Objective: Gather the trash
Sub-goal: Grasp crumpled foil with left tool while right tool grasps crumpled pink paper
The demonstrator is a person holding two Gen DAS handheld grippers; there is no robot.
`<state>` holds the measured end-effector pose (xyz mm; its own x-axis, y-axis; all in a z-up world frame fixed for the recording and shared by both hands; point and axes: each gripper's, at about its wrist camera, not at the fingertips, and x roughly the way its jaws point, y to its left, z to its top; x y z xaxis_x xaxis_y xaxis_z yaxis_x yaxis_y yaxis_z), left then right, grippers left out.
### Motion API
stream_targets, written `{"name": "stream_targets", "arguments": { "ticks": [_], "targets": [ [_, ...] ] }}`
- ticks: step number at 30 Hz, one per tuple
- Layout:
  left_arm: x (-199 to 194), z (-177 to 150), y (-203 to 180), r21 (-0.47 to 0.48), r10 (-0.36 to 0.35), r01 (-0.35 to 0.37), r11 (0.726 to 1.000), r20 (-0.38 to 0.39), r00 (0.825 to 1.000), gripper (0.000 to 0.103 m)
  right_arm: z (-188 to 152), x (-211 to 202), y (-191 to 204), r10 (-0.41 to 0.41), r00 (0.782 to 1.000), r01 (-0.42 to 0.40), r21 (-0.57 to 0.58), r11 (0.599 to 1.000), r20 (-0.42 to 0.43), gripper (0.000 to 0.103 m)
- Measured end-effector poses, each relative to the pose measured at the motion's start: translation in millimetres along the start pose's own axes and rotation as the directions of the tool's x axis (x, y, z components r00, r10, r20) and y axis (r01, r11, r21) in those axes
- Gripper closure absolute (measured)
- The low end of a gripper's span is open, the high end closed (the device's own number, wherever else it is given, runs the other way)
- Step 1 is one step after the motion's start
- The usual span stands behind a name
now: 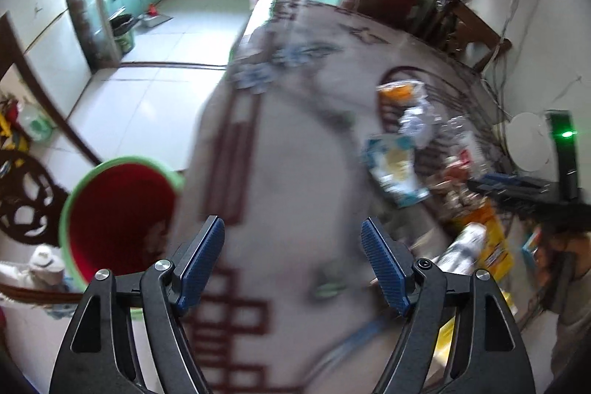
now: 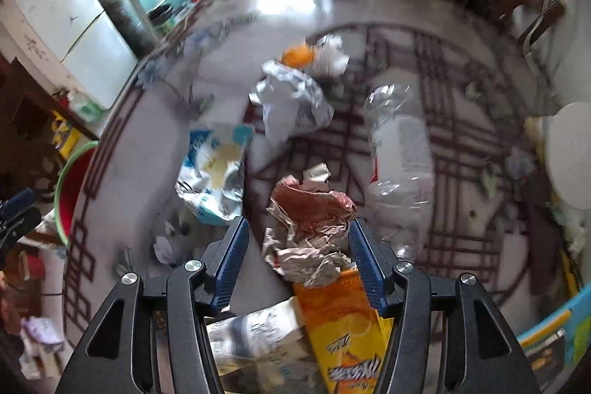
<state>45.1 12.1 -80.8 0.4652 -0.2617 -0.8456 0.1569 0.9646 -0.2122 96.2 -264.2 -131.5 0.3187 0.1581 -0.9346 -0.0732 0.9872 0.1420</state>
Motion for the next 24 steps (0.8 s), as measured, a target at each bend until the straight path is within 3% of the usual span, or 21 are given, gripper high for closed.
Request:
{"name": "stream_targets", "arguments": {
  "ticks": [4,6,8,14,19,20,22,23,24],
  "targets": [
    [15,21,-44,0.032,-0.026,0.026,0.999,0.011,1.000,0.026,2,22,-13,0.049,0.998,-0.050,-0.014,0.999,-0.048,0.048],
    [24,31,-63,0.054,-0.032,0.031,0.998,0.013,0.999,0.026,0,30,-16,0.098,0.994,-0.098,-0.004,0.995,-0.053,0.065],
    [37,45,-81,0.071,-0.046,0.046,0.996,0.006,0.999,0.026,-2,31,-23,0.148,0.988,-0.147,0.022,0.989,-0.043,0.072],
    [86,76,-124,0.088,-0.070,0.073,0.993,-0.037,0.997,0.026,-16,-2,-44,0.229,0.970,-0.236,0.092,0.967,0.083,0.075],
    [136,94,-149,0.072,-0.081,0.089,0.993,-0.110,0.991,0.027,-22,-13,-55,0.260,0.959,-0.273,0.133,0.953,0.111,0.075],
    [144,95,-151,0.067,-0.077,0.086,0.994,-0.125,0.989,0.033,-22,-12,-56,0.265,0.958,-0.280,0.142,0.950,0.112,0.075],
    [162,97,-153,0.057,-0.067,0.078,0.995,-0.171,0.983,0.057,-23,-11,-58,0.277,0.954,-0.293,0.166,0.941,0.114,0.075],
    [165,97,-153,0.053,-0.066,0.077,0.996,-0.185,0.981,0.078,-25,-11,-61,0.279,0.953,-0.296,0.172,0.940,0.114,0.075],
    [170,96,-152,0.049,-0.062,0.073,0.996,-0.199,0.978,0.086,-24,-11,-62,0.279,0.953,-0.296,0.177,0.939,0.114,0.075]
  ]
}}
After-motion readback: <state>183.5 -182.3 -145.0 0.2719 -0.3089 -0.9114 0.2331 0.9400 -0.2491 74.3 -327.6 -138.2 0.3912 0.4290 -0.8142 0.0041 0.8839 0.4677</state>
